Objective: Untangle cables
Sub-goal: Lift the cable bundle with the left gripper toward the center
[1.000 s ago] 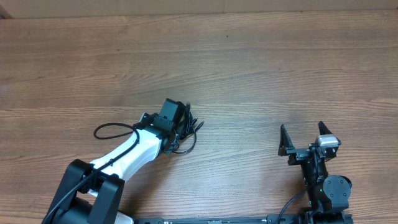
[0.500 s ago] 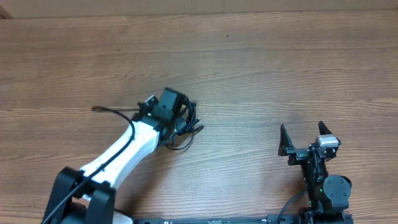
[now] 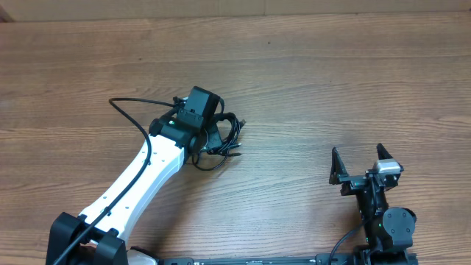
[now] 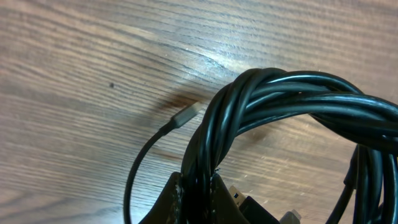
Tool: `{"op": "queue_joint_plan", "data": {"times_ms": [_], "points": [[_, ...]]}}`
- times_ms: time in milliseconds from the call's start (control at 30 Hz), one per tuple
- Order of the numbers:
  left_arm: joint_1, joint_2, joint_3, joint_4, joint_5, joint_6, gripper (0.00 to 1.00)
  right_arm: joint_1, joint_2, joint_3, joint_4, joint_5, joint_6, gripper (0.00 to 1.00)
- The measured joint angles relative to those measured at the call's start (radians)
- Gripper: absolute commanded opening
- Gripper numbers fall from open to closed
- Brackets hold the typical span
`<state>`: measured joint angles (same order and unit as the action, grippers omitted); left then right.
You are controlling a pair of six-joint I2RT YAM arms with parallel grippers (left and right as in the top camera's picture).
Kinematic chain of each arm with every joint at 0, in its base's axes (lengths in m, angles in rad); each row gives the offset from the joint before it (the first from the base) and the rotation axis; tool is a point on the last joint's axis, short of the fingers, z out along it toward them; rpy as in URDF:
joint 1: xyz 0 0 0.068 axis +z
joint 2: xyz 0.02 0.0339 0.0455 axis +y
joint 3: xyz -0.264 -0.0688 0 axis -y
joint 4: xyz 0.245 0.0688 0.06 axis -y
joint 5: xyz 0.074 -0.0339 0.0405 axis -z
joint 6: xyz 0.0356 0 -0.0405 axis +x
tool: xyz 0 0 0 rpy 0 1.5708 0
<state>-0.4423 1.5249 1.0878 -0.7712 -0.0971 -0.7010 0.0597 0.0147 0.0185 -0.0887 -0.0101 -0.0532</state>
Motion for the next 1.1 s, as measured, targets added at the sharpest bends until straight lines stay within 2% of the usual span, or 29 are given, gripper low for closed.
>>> {"op": "queue_joint_plan", "data": {"times_ms": [200, 500, 600, 800, 967, 1100], "points": [[0.000, 0.000, 0.000, 0.000, 0.000, 0.125, 0.04, 0.000, 0.000, 0.000, 0.000, 0.000, 0.000, 1.00], [0.000, 0.000, 0.000, 0.004, 0.018, 0.181, 0.04, 0.000, 0.000, 0.000, 0.004, -0.035, 0.043, 1.00], [0.000, 0.000, 0.000, 0.009, 0.026, 0.185, 0.04, 0.000, 0.000, 0.000, 0.014, -0.100, 0.214, 1.00], [0.000, 0.000, 0.000, 0.010, 0.055, 0.193, 0.04, 0.001, 0.000, 0.000, 0.027, -0.370, 0.828, 1.00], [0.000, 0.000, 0.000, 0.051, 0.203, 0.242, 0.04, 0.001, 0.000, 0.000, 0.027, -0.530, 1.049, 1.00], [0.000, 0.000, 0.000, 0.053, 0.294, 0.258, 0.04, 0.001, 0.000, 0.000, 0.027, -0.576, 1.103, 1.00]]}}
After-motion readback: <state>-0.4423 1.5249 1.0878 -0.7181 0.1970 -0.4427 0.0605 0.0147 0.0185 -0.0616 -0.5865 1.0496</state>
